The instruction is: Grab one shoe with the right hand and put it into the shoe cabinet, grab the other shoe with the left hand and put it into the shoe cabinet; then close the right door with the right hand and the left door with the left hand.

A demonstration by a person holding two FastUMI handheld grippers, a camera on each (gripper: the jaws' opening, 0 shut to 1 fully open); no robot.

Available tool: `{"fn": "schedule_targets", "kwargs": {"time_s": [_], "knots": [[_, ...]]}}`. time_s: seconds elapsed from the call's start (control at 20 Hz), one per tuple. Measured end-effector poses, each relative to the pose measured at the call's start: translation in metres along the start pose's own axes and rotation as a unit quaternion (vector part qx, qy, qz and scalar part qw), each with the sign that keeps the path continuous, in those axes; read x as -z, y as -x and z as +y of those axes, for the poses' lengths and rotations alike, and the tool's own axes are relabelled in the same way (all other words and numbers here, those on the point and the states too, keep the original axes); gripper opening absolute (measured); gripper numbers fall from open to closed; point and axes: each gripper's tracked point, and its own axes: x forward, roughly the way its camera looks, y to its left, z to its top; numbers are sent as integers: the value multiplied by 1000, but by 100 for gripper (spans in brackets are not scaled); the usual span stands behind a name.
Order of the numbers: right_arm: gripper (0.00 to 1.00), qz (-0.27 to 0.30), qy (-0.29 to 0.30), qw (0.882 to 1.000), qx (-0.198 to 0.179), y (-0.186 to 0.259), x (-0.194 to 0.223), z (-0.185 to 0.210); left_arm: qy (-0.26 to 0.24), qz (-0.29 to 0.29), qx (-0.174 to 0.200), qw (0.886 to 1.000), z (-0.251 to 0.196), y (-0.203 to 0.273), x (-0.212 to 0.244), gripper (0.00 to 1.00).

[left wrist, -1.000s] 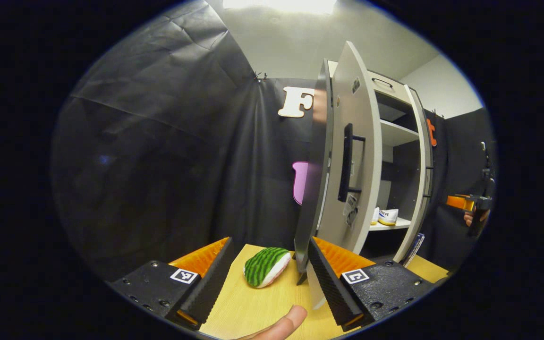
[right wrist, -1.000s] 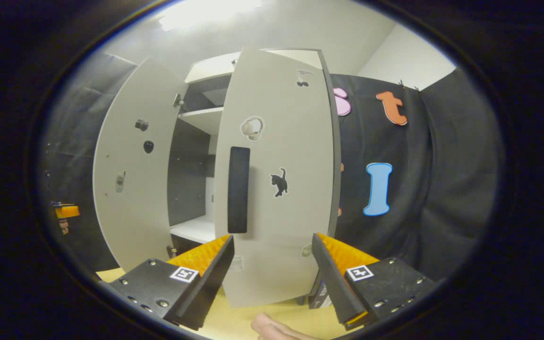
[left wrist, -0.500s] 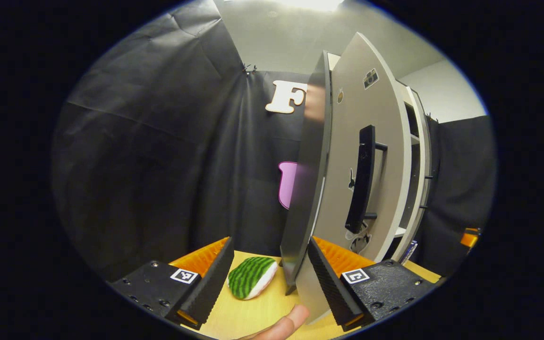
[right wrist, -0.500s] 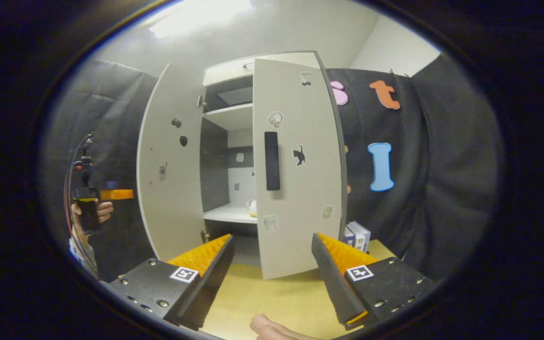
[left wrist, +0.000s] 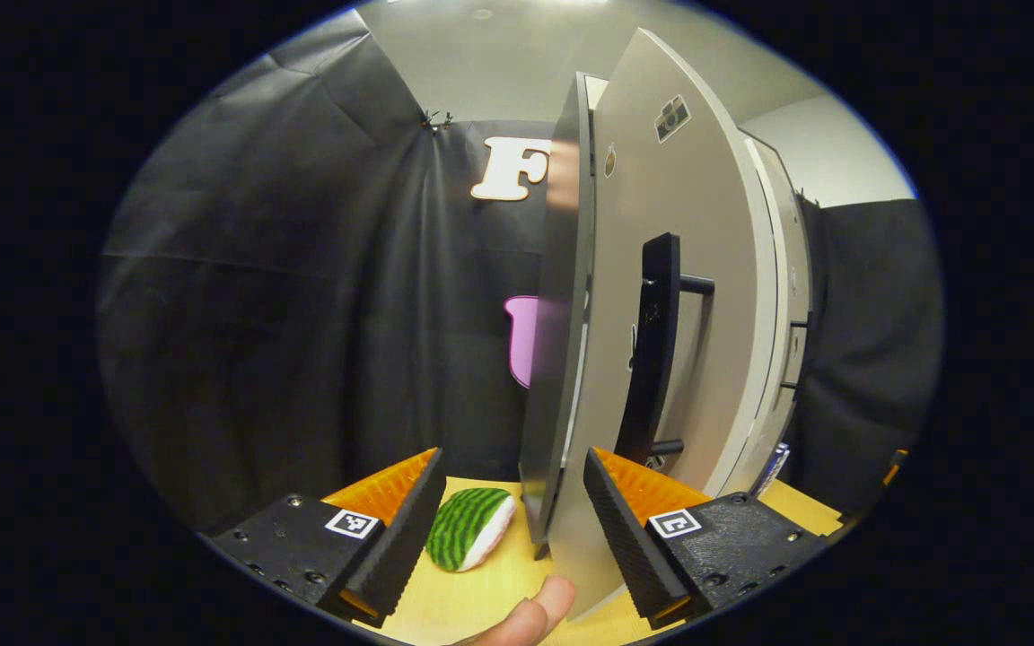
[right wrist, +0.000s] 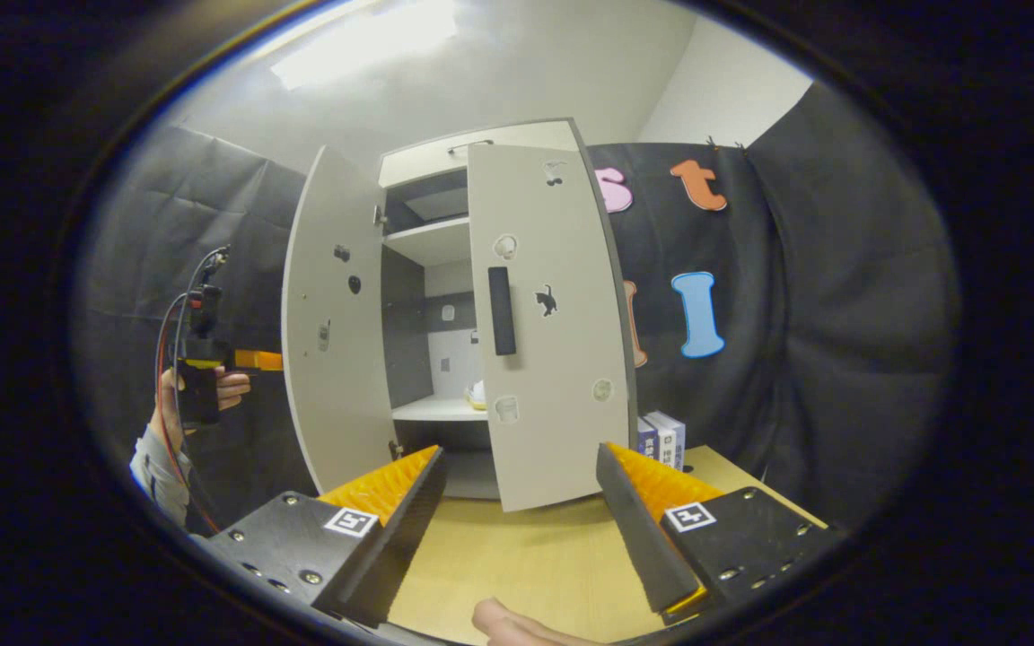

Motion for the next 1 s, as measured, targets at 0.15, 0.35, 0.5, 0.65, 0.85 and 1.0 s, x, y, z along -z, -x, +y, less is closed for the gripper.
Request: {"fn": "schedule_targets", "kwargs": {"time_s": [0.15, 0.35, 0.5, 0.65, 0.85, 1.0], "knots": [[100, -14, 0, 1000, 8, 11, -7, -9, -3, 8, -12, 1000, -2, 3, -2, 90], [97, -36, 0, 999, 18, 24, -18, -17, -16, 14, -13, 1000, -10, 2, -5, 93], [100, -35, -19, 999, -16, 29, -20, -5, -18, 13, -7, 1000, -30, -2, -4, 93], [100, -43, -14, 999, -9, 35, -25, -16, -9, 14, -1, 1000, -45, -6, -4, 93], [100, -40, -4, 999, 19, 32, -23, -28, -5, 28, 33, 999, -83, -16, 2, 88], [100, -43, -15, 998, 44, 30, -26, -42, -24, 21, 20, 999, -100, -25, 0, 88]]}}
